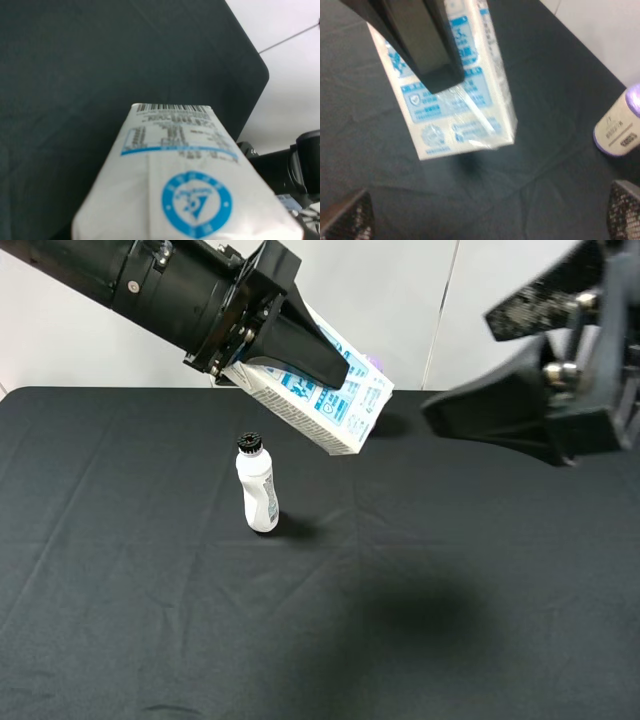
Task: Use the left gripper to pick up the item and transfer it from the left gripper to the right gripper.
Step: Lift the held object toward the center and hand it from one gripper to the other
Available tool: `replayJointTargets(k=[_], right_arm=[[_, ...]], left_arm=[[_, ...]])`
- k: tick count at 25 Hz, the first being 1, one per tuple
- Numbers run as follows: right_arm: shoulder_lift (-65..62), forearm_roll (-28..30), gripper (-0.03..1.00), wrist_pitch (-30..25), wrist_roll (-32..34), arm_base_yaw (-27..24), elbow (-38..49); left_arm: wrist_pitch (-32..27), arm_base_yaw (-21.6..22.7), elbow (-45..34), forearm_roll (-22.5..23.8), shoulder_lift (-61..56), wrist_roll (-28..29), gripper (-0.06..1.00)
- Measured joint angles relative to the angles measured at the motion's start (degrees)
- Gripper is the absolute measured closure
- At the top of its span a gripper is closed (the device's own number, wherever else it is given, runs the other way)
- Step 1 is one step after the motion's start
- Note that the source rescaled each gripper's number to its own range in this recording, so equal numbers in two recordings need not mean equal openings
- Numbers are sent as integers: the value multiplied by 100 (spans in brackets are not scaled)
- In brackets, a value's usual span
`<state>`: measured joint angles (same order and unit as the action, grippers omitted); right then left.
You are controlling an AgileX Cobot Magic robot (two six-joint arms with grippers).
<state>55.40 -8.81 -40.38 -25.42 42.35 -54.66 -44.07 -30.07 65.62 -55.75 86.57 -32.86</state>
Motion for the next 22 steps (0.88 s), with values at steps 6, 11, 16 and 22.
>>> replayJointTargets(k=[6, 11, 16, 22], right_arm=[[477, 397, -3, 445, -4, 550, -165], [761, 526, -3, 825, 28, 673, -165], [1004, 614, -3, 1017, 66, 673, -165], [1118, 751, -3, 1230, 66, 673, -165]], left_arm=[[125, 0, 0, -117, 0, -10, 94], [125, 0, 0, -129, 0, -10, 94], [132, 0, 0, -312, 2, -53, 94], [127, 0, 0, -761, 2, -308, 94]])
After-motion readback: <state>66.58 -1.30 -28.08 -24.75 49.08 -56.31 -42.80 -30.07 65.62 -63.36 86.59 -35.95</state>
